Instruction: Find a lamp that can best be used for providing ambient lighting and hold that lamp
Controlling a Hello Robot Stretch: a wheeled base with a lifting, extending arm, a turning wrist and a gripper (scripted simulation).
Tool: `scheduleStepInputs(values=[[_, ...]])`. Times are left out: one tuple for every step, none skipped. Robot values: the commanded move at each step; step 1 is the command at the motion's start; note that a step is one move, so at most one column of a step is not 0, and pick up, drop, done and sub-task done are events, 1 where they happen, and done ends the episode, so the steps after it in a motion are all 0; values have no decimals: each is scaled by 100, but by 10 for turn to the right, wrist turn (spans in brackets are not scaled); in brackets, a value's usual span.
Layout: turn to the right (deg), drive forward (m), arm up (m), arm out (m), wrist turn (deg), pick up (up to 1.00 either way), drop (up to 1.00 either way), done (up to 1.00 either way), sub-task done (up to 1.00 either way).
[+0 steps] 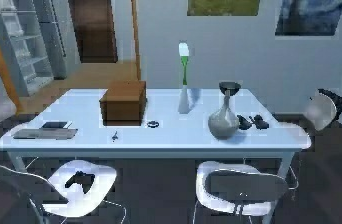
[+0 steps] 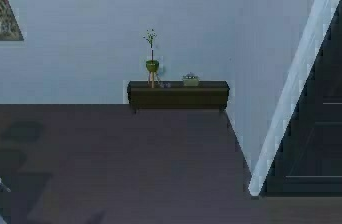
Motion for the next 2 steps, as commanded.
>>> scheduleStepInputs(values=[[-450, 0, 0, 0, 0, 0, 0, 0, 0], [-360, 0, 0, 0, 0, 0, 0, 0, 0]])
